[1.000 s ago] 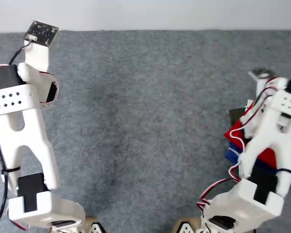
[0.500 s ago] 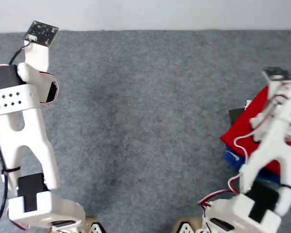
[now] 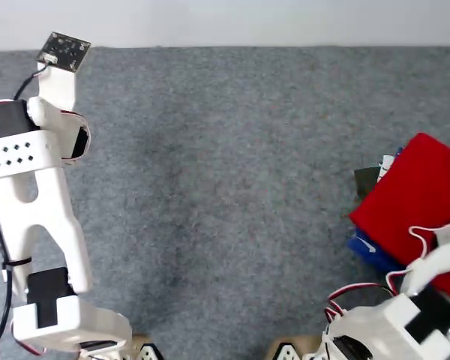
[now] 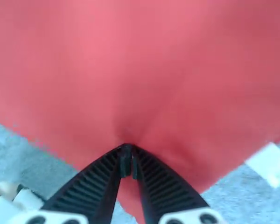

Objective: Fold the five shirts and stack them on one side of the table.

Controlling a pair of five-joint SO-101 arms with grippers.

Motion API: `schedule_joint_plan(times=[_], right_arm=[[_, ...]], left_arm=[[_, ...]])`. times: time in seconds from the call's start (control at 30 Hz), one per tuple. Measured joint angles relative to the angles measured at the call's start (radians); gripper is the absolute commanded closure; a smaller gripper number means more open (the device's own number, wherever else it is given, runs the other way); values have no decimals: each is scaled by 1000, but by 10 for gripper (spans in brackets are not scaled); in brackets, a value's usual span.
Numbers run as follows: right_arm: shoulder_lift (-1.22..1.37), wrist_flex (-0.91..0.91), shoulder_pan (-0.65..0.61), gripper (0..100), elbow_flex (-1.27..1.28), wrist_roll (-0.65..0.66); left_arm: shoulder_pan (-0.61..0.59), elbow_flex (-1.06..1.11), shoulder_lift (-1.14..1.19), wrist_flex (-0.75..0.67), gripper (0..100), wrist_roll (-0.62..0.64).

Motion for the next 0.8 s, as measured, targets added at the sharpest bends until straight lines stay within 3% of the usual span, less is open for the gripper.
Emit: schedule_joint_plan(times=[0.27, 0.47, 0.8], right_arm=[[-126, -32, -107, 989, -44, 0], [-163, -222, -209, 989, -49, 0], [94, -428, -298, 989, -49, -5]], left_arm=[[0, 0, 0, 0, 987, -46], [0, 0, 0, 0, 987, -52], [0, 0, 0, 0, 987, -52]])
